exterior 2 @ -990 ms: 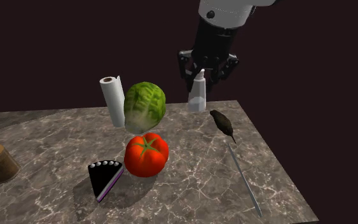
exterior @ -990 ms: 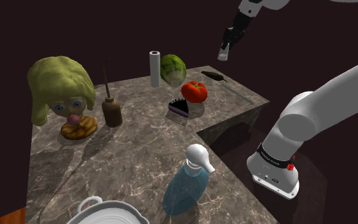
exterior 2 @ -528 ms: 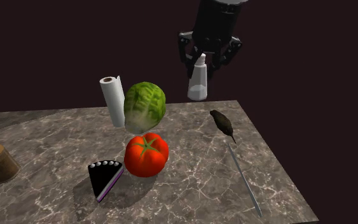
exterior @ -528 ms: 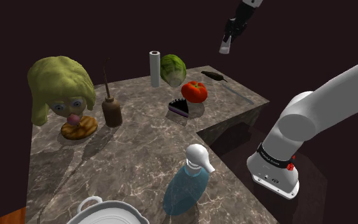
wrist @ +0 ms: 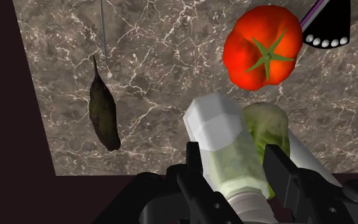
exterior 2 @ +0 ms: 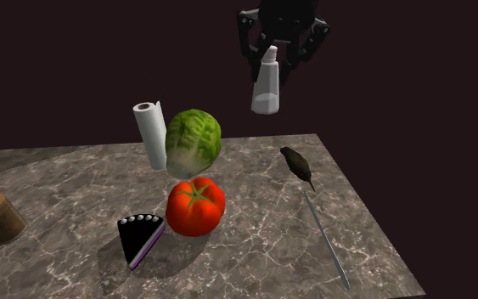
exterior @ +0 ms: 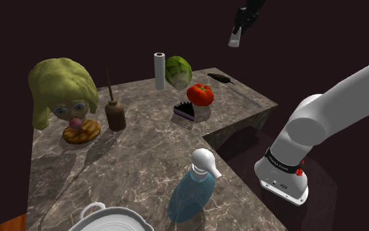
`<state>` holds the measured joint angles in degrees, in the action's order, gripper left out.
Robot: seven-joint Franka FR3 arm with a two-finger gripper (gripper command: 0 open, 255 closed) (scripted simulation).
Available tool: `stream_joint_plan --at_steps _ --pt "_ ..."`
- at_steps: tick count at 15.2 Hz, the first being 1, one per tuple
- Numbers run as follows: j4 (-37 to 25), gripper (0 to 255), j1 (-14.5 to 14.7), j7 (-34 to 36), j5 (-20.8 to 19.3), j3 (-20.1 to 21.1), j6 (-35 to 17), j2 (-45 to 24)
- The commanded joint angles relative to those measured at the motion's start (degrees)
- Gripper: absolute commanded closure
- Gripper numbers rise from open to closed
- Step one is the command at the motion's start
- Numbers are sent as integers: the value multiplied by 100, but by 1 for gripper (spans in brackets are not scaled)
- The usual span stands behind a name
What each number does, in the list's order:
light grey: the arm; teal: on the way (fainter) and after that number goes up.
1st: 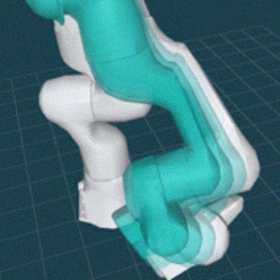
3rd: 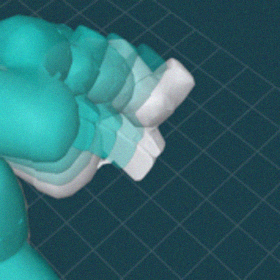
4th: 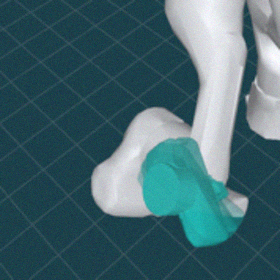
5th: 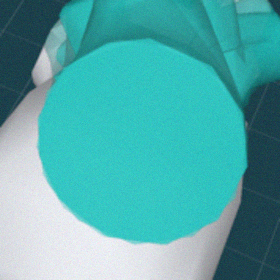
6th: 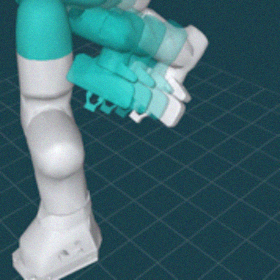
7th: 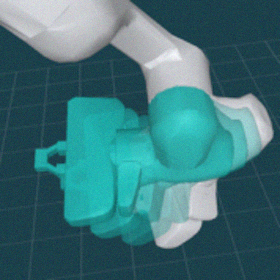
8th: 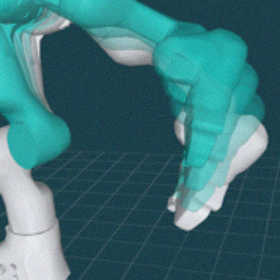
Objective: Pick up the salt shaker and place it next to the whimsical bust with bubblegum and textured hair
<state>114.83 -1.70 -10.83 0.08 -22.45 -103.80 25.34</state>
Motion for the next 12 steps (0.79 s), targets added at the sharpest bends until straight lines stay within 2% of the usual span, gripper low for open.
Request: stream_joint_plan --at_steps 1,12 --pt "-192 255 15 11 17 3 144 -51" --pt "-1271 255 83 40 108 -12 949 -338"
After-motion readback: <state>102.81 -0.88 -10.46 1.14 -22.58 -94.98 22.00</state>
